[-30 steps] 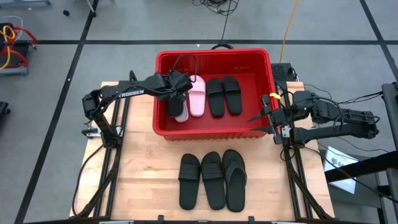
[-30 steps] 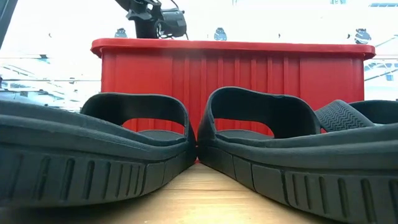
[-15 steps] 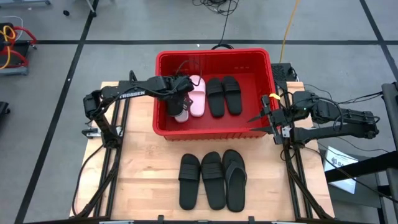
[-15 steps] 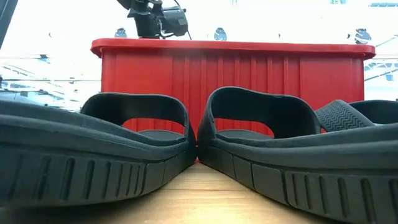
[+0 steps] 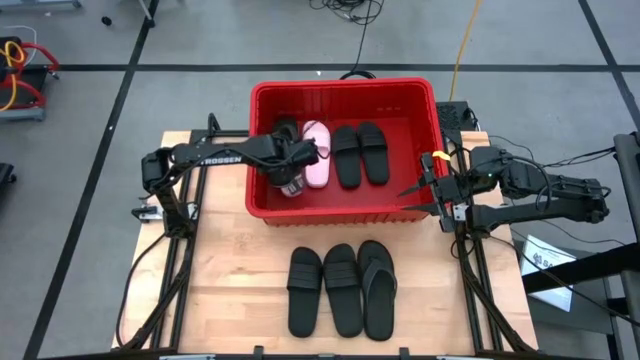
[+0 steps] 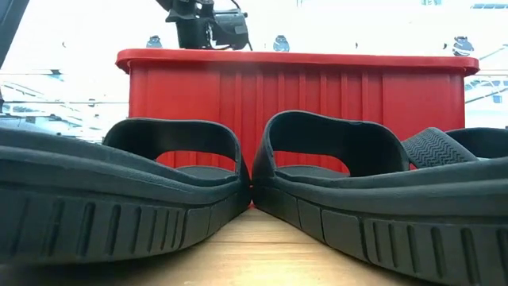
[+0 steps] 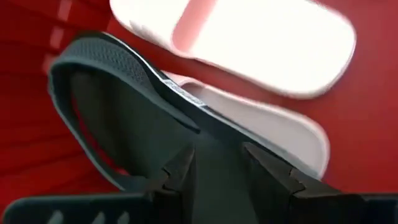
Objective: Pick and place slides into bin
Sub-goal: Put the black slipper into the red bin
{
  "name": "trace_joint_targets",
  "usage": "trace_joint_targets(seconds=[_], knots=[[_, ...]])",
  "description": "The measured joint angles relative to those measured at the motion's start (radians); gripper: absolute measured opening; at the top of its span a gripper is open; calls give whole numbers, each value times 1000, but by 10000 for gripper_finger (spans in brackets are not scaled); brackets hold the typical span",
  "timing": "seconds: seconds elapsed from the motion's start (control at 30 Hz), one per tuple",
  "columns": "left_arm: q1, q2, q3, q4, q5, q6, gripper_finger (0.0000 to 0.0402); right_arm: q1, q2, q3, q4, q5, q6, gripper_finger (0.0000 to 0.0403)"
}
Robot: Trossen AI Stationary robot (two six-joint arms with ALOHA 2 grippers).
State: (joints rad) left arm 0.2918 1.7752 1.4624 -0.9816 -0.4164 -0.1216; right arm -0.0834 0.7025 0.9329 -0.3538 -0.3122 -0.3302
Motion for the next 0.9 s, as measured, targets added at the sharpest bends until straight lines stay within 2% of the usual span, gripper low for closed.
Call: trace_joint_targets(seconds=[0.1, 0.33, 0.5, 0.73, 0.9], knots=[[-3, 0, 0, -30, 2, 88, 122, 0, 0, 0, 0, 0, 0, 130], [18, 0, 0, -67, 84, 139, 122, 0, 0, 0, 0, 0, 0, 130], [25, 25, 2, -65, 105, 143, 122, 0, 0, 0, 0, 0, 1, 130], [14, 126, 1, -68, 162, 143, 122, 0, 0, 0, 3, 0, 1, 130], [15, 135, 2, -70, 176, 141, 122, 0, 0, 0, 4, 0, 0, 130]])
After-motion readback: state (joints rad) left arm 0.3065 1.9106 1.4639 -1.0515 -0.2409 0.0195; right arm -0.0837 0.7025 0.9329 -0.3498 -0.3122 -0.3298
